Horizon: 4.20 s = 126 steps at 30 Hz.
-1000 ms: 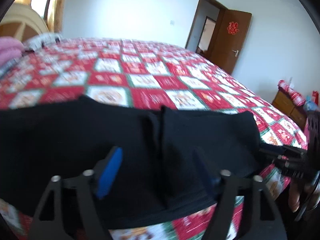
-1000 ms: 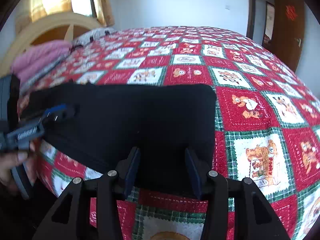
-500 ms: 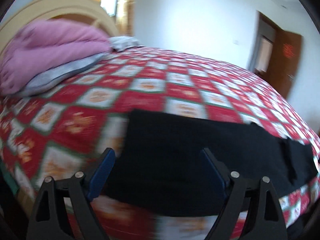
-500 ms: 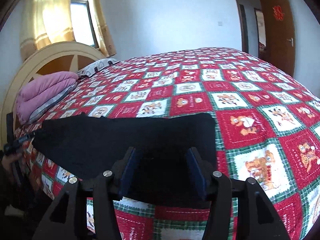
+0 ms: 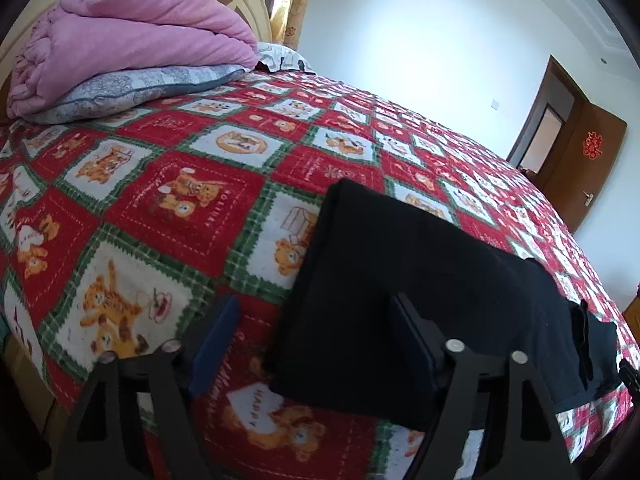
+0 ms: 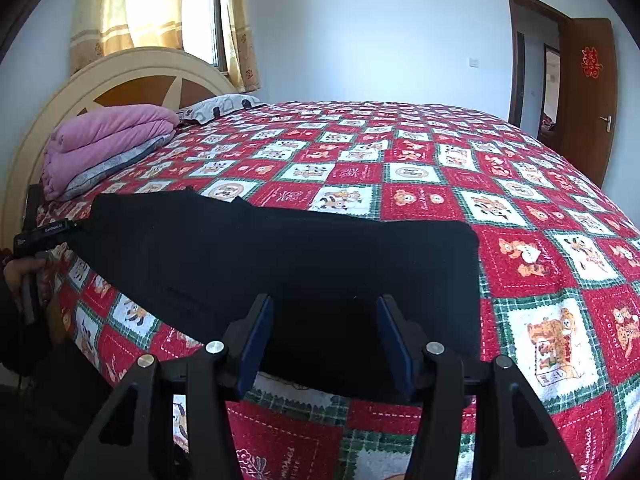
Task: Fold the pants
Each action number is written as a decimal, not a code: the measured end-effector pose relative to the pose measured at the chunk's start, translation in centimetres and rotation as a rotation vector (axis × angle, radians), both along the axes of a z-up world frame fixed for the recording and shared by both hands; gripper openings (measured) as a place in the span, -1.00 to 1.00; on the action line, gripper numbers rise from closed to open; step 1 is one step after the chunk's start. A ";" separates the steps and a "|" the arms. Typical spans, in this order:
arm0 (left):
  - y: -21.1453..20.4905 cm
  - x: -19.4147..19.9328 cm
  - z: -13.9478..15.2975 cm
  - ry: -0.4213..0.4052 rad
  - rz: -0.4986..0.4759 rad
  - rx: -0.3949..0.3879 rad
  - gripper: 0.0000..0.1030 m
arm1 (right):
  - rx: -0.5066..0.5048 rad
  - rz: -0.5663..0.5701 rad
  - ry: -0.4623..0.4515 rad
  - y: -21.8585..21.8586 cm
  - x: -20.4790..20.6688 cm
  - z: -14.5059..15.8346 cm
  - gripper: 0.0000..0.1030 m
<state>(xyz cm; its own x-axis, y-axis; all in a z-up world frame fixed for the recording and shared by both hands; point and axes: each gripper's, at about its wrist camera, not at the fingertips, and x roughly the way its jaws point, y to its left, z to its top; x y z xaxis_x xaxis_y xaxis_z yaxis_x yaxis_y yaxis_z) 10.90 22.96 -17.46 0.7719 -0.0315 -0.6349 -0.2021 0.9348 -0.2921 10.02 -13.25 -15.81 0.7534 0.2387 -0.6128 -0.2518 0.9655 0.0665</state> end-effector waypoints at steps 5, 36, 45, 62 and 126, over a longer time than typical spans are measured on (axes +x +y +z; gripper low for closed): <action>-0.7 -0.3 0.2 -0.005 0.021 -0.017 0.09 | -0.006 0.007 -0.004 0.4 -0.1 0.0 0.07; 0.7 -2.1 -0.2 -0.003 0.147 -0.017 0.33 | -0.012 0.007 -0.009 0.7 -0.2 -0.2 0.07; -0.3 -2.5 -0.2 -0.032 0.111 -0.057 -0.17 | -0.016 0.014 -0.010 0.9 -0.3 -0.3 0.07; 0.7 -2.9 2.3 -0.139 0.049 -0.340 -0.64 | -0.003 -0.006 -0.021 0.5 -0.3 -0.1 0.07; -36.3 2.6 11.1 -0.074 -0.861 -0.184 -0.65 | 0.347 -0.497 -0.008 -13.5 0.6 1.2 0.07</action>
